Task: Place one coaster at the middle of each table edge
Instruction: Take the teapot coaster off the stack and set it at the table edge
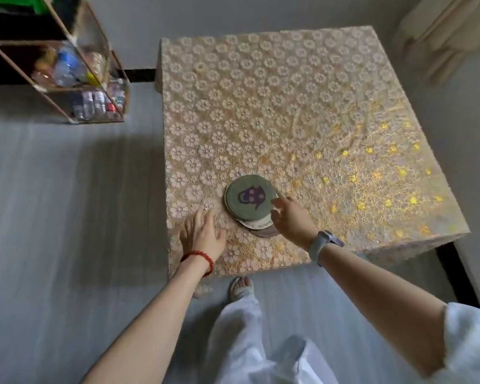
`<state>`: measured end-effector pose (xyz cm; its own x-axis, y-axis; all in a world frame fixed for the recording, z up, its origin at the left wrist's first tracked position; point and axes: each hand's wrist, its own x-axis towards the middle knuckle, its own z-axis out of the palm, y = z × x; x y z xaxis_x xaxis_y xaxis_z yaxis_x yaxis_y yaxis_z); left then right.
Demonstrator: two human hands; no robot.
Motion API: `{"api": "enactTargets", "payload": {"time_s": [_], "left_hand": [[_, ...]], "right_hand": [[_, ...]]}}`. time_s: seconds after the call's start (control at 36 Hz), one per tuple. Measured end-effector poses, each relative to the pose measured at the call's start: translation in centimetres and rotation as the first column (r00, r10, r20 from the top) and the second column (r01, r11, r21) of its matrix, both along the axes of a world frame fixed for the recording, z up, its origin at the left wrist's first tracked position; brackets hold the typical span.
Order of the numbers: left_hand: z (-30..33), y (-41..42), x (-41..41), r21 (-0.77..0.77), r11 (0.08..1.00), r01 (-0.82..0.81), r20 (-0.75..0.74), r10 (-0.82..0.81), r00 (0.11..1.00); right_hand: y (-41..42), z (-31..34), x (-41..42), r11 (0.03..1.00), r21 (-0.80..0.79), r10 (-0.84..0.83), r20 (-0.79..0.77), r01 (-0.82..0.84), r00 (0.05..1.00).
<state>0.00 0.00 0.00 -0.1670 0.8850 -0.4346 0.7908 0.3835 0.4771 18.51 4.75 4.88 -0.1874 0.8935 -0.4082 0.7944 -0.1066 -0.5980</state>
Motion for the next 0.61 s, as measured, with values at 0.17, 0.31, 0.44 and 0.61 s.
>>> {"api": "enactTargets", "payload": {"time_s": [0.17,0.31,0.44,0.61], "left_hand": [[-4.4,1.5,0.9,-0.058,0.998,0.0,-0.145,-0.009,0.989],[-6.3,0.6,1.0,0.001,1.0,-0.006,-0.248,0.006,0.969],[-6.7,0.7,1.1,-0.005,1.0,-0.003,-0.29,0.001,0.957],[-5.4,1.5,1.9,0.0,0.995,-0.104,-0.196,0.102,0.975]], "right_hand": [[5.7,-3.8,-0.7,1.0,0.024,-0.013,0.215,0.008,0.977],[8.0,-6.1,-1.5,0.998,0.017,0.057,0.303,-0.065,0.951],[8.3,-6.6,-1.7,0.969,0.226,0.025,0.305,-0.098,0.952],[8.2,-5.6,1.2,0.983,0.185,0.017,0.023,-0.021,1.0]]}}
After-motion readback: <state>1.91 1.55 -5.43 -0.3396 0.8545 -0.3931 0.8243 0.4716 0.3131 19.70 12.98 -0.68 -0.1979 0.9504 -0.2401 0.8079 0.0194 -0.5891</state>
